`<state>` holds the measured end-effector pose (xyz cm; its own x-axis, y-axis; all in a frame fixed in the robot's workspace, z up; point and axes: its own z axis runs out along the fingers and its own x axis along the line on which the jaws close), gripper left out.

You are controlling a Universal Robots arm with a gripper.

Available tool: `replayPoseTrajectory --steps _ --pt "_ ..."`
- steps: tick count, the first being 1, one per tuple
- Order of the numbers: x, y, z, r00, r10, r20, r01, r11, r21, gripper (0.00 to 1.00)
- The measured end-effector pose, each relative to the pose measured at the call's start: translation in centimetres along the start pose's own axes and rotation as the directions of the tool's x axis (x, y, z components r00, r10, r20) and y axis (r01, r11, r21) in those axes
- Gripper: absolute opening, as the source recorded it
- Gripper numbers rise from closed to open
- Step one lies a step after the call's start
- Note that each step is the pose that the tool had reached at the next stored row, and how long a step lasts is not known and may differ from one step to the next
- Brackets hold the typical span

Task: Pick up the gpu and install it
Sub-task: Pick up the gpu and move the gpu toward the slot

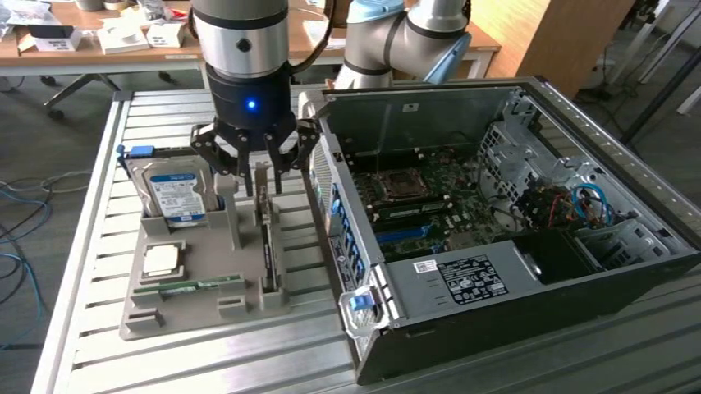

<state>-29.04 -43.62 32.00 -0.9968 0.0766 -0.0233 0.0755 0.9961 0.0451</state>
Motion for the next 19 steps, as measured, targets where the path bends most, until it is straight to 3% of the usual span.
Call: replayPoseTrajectory --steps 8,19 --pt "0.0 -0.05 0.4 1.0 0.0 -0.0001 0.0 1.0 0.0001 0.42" --pt "-0.1 -1.41 0.34 1.0 0.0 -0.0001 0.0 1.0 0.0001 0.42"
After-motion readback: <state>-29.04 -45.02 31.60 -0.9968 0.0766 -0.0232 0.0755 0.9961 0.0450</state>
